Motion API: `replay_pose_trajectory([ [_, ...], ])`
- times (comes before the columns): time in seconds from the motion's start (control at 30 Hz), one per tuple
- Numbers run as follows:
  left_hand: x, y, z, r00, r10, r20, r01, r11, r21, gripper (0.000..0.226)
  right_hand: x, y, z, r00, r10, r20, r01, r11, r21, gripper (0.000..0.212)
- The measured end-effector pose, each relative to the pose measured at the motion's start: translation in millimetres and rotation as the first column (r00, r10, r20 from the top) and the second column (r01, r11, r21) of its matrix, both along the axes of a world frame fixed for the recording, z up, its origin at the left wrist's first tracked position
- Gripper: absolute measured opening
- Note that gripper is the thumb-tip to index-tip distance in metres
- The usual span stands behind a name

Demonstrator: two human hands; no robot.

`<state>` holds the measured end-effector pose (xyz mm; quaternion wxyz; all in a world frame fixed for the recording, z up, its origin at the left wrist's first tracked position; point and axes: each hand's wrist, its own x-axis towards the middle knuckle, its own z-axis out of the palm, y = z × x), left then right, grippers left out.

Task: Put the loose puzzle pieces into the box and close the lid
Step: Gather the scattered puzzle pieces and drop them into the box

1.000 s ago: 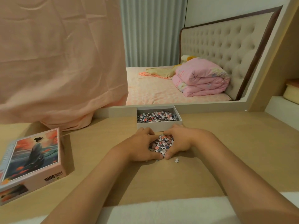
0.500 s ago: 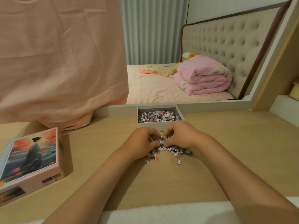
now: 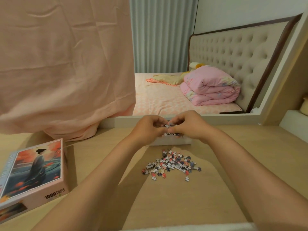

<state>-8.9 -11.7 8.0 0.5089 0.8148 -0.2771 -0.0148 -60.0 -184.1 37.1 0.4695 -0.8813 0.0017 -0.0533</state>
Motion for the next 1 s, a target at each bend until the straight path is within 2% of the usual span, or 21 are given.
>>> replay_pose_trajectory([
  [0.07, 17.3, -4.3, 7.8, 0.997, 0.034, 0.065, -0.037, 0.998, 0.051, 0.017, 14.7, -1.6, 7.5, 0.999, -0.031, 0.039, 0.032, 0.998, -0.045, 0.014],
  [0.17, 41.5, -7.1, 6.5, 0.987, 0.040, 0.159, -0.075, 0.972, 0.223, 0.014, 38.3, -5.3, 2.4, 0.993, -0.091, 0.076, 0.099, 0.989, -0.110, 0.012],
  [0.27, 54.3, -1.0, -9.5, 0.981, 0.042, 0.190, -0.107, 0.931, 0.348, 0.025, 49.2, -8.0, -11.5, 0.989, -0.118, 0.088, 0.134, 0.971, -0.200, 0.028],
  [0.37, 59.1, 8.2, -25.8, 0.957, 0.054, 0.286, -0.161, 0.916, 0.366, 0.026, 50.3, -14.3, -22.1, 0.983, -0.125, 0.137, 0.157, 0.954, -0.255, 0.020],
  [0.47, 58.1, 9.2, -31.7, 0.946, 0.078, 0.315, -0.177, 0.938, 0.297, 0.012, 51.5, -18.4, -25.9, 0.980, -0.116, 0.161, 0.154, 0.956, -0.250, 0.007],
  [0.53, 54.9, 6.7, -33.7, 0.921, 0.088, 0.378, -0.200, 0.943, 0.267, 0.018, 53.9, -19.8, -28.5, 0.981, -0.102, 0.163, 0.134, 0.971, -0.197, 0.015],
  [0.6, 49.9, 4.0, -36.4, 0.883, 0.032, 0.469, -0.200, 0.929, 0.312, 0.028, 54.2, -19.9, -31.3, 0.988, -0.058, 0.145, 0.088, 0.974, -0.209, 0.023],
  [0.7, 42.0, 0.9, -42.2, 0.897, -0.136, 0.420, -0.116, 0.845, 0.521, 0.045, 48.9, -15.0, -36.7, 0.997, 0.076, -0.013, -0.074, 0.902, -0.425, 0.033],
  [0.8, 40.0, 1.1, -47.1, 0.902, -0.160, 0.400, -0.139, 0.770, 0.622, 0.052, 41.3, -9.7, -42.3, 0.988, 0.082, -0.129, -0.146, 0.759, -0.635, 0.045],
  [0.87, 37.2, 2.2, -45.5, 0.906, -0.147, 0.398, -0.145, 0.776, 0.614, 0.054, 37.6, -9.7, -41.9, 0.989, 0.069, -0.128, -0.135, 0.760, -0.635, 0.047],
  [1.0, 29.2, 6.7, -39.8, 0.931, -0.096, 0.352, -0.128, 0.819, 0.560, 0.057, 26.8, -13.9, -30.4, 0.999, 0.036, -0.015, -0.039, 0.879, -0.476, 0.043],
])
